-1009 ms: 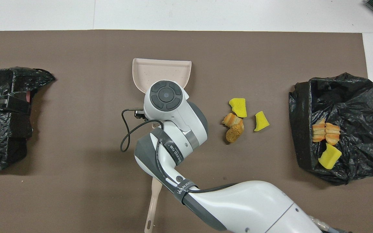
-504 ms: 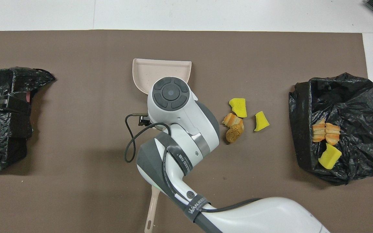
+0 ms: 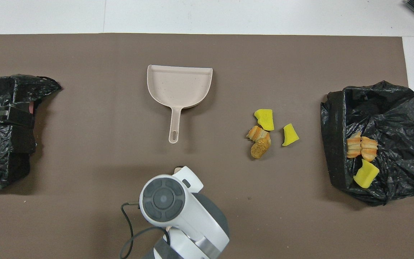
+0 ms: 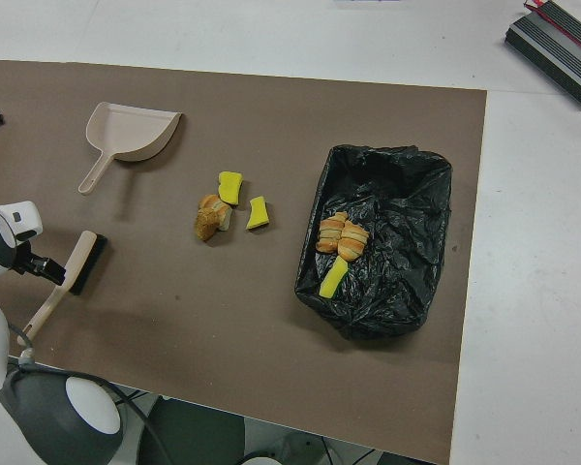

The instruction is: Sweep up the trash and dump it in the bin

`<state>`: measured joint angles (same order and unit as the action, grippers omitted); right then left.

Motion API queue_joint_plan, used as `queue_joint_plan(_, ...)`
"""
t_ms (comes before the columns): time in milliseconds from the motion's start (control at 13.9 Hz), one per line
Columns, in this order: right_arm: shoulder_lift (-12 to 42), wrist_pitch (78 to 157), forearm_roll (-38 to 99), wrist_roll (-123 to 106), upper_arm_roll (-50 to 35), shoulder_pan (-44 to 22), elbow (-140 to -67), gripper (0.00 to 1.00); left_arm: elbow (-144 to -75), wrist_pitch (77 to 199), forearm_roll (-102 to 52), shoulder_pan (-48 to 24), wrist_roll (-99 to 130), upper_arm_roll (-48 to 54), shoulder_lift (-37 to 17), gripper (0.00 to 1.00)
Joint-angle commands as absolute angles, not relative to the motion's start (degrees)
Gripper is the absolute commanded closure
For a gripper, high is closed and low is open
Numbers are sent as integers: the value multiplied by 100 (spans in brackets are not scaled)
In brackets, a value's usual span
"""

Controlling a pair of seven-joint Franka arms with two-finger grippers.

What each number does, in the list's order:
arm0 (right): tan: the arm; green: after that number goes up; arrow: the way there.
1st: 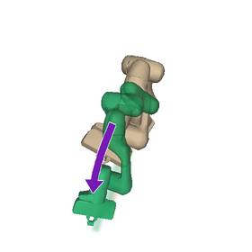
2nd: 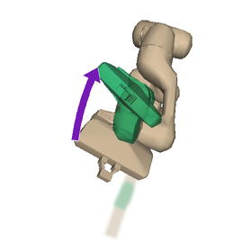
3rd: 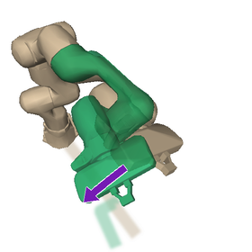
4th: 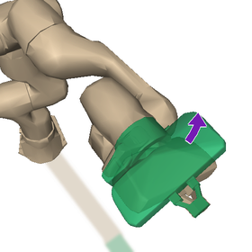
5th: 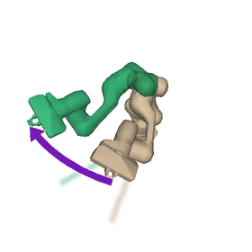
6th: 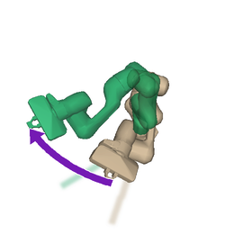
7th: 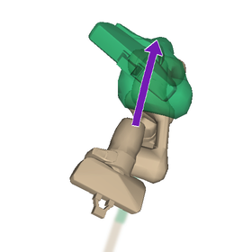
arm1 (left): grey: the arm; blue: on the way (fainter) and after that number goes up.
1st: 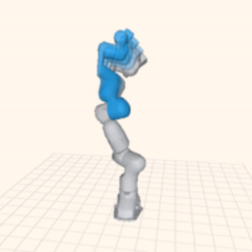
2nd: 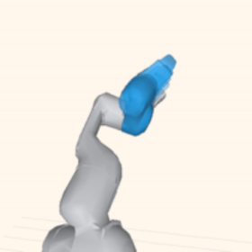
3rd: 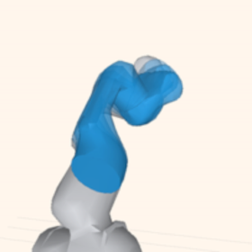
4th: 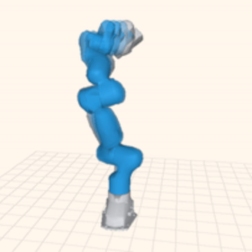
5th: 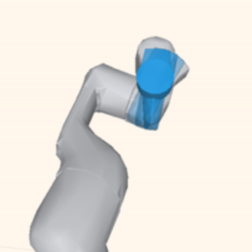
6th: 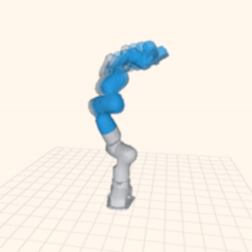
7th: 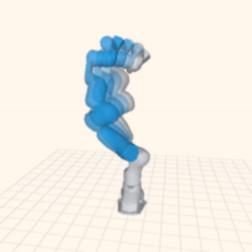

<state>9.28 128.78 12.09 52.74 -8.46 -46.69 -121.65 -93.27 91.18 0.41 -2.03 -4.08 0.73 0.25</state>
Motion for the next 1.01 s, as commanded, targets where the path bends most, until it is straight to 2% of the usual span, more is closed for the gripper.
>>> queue_joint_plan(0,580,13175,1555,5431,-826,-4834,-12683,0,-9237,9088,123,-325,-404,193,79,0)
queue_joint_plan(288,598,13245,1556,5432,-826,-4869,-12630,1,-9299,9202,-52,-351,-369,220,88,0)
queue_joint_plan(360,598,13245,1556,5388,-826,-4878,-12639,21,-9308,9280,-96,-430,-360,220,27,0)
queue_joint_plan(432,589,13245,1556,5370,-826,-4878,-12639,53,-9325,9377,-105,-552,-352,220,-26,0)
queue_joint_plan(504,589,13254,1556,5361,-826,-4895,-12639,78,-9369,9517,-105,-658,-343,220,-79,0)
queue_joint_plan(576,589,13263,1556,5370,-826,-4922,-12639,91,-9413,9693,-149,-755,-343,220,-96,0)
queue_joint_plan(649,589,13280,1556,5370,-826,-4922,-12639,100,-9413,9781,-158,-843,-334,220,-210,0)
queue_joint_plan(937,580,13001,1459,5283,-791,-4852,-12525,100,-9396,10361,-193,-1545,-53,220,-710,0)
